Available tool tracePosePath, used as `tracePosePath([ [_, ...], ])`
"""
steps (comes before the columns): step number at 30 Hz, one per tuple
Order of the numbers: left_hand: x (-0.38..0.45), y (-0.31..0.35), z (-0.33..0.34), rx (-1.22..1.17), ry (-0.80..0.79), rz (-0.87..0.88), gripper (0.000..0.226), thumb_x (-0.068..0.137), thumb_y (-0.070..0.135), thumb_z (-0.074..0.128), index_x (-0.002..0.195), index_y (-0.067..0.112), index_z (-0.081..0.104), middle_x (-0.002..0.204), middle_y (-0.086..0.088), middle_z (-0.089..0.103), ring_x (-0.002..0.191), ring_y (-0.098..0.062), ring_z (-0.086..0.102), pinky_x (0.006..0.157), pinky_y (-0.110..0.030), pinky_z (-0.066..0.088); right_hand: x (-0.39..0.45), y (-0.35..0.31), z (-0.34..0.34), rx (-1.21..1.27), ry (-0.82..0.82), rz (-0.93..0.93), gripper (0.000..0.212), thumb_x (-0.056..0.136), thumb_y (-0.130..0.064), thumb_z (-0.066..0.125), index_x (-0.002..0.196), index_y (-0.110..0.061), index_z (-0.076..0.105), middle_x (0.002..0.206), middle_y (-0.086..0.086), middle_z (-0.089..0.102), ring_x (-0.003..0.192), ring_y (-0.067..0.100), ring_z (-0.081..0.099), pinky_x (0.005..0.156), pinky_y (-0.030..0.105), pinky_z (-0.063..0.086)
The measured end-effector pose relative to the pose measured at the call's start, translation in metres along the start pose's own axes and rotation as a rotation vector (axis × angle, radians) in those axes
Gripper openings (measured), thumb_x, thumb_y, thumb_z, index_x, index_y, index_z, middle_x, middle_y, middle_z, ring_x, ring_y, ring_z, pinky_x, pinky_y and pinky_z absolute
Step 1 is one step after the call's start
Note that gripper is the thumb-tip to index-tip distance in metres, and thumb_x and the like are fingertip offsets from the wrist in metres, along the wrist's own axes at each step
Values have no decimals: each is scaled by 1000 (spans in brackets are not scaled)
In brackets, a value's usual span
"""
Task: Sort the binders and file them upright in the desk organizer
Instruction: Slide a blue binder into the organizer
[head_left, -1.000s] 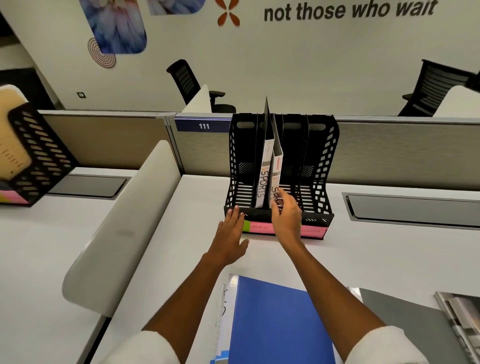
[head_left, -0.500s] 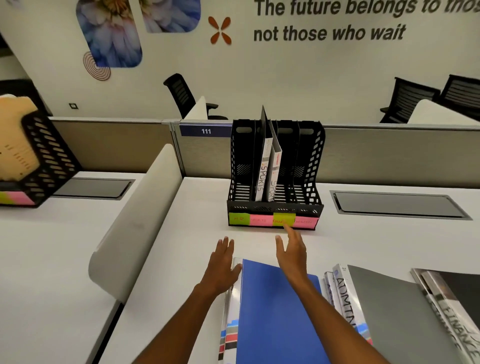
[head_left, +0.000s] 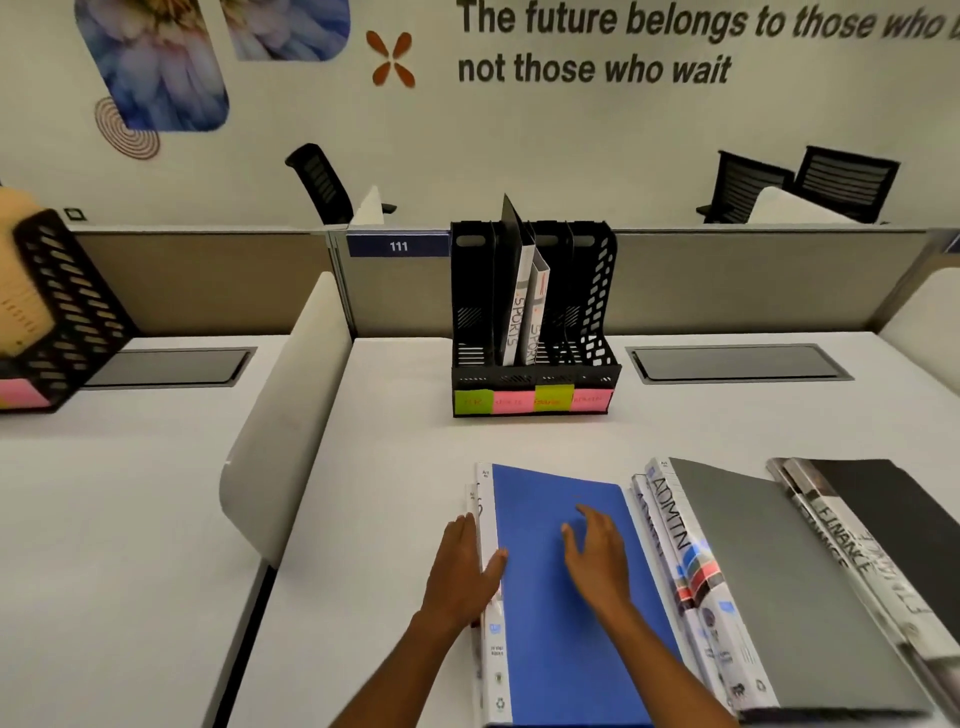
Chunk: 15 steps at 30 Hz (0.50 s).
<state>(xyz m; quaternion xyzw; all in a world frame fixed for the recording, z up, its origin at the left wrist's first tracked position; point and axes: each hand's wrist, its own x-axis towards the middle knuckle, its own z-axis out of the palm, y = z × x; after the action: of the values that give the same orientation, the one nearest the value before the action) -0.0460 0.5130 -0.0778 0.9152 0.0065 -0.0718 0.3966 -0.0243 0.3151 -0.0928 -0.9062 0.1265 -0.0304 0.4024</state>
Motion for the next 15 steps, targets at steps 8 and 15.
tracePosePath([
  [8,-41,-2,12,89,-22,-58,80,84,72,46,143,19,36,150,-3,40,139,-22,36,112,-39,38,-53,40,-22,-330,-17,243,52,96,-47,47,140,-21,41,147,9,36,134,31,37,107,49,38],
  [15,-57,2,12,-21,-112,-106,84,87,66,50,152,22,22,164,-5,7,151,-25,-2,122,-46,12,-71,49,-27,-371,-5,208,58,95,-53,43,144,-21,37,147,12,38,134,32,38,107,45,39],
])
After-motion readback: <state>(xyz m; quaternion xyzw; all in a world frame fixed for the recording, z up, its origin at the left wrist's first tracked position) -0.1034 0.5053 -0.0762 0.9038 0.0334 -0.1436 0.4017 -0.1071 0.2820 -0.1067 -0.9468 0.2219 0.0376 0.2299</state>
